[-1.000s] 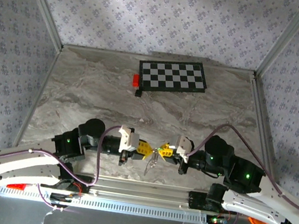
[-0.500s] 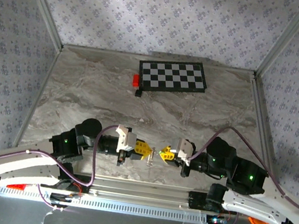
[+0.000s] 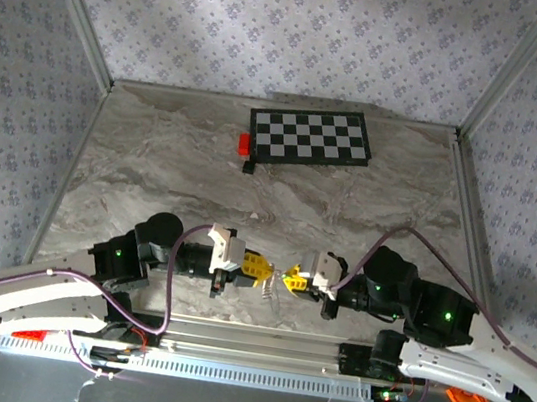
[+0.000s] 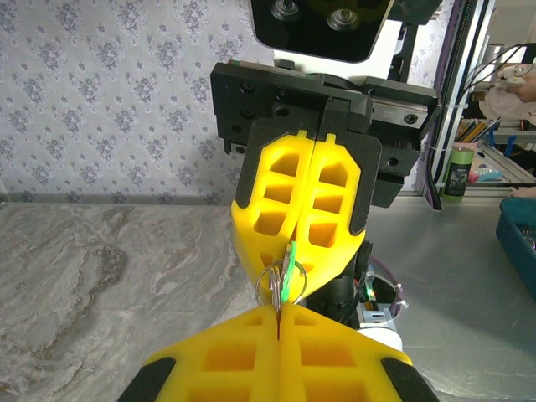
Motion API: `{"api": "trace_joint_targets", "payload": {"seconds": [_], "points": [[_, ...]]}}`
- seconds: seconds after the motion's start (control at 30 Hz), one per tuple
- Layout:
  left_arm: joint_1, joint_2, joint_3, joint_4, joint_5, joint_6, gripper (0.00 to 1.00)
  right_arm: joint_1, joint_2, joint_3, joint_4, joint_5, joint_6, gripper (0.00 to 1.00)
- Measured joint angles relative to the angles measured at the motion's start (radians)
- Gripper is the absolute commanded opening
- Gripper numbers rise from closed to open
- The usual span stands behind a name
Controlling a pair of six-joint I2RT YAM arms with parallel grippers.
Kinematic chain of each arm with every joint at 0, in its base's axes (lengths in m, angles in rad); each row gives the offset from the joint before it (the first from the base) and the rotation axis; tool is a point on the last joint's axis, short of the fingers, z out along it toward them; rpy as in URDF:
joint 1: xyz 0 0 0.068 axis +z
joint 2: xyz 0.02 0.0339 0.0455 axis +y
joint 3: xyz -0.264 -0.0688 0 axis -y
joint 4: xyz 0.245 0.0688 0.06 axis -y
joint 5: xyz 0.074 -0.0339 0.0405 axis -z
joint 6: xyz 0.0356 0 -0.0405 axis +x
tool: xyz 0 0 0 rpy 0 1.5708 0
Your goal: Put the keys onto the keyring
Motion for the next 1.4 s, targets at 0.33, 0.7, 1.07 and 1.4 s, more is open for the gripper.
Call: {"api": "trace_joint_targets", "payload": {"seconds": [0.33, 0.7, 1.07, 1.4], "points": [[0.0, 0.003, 0.0, -0.023, 0.003, 0.0, 0.0, 0.012, 0.007, 0.013, -0.013, 0.031, -0.016, 0.0], [0.0, 0.013, 0.0, -0.039, 0.024, 0.0, 0.0, 0.016, 0.019, 0.035, -0.03, 0.041, -0.024, 0.0], [0.0, 0.016, 0.003, -0.061, 0.039, 0.001, 0.0, 0.048, 0.061, 0.08, -0.087, 0.082, -0.042, 0.0], [0.0, 0.012, 0.003, -0.074, 0.045, 0.001, 0.0, 0.101, 0.089, 0.105, -0.148, 0.168, -0.052, 0.0]]}}
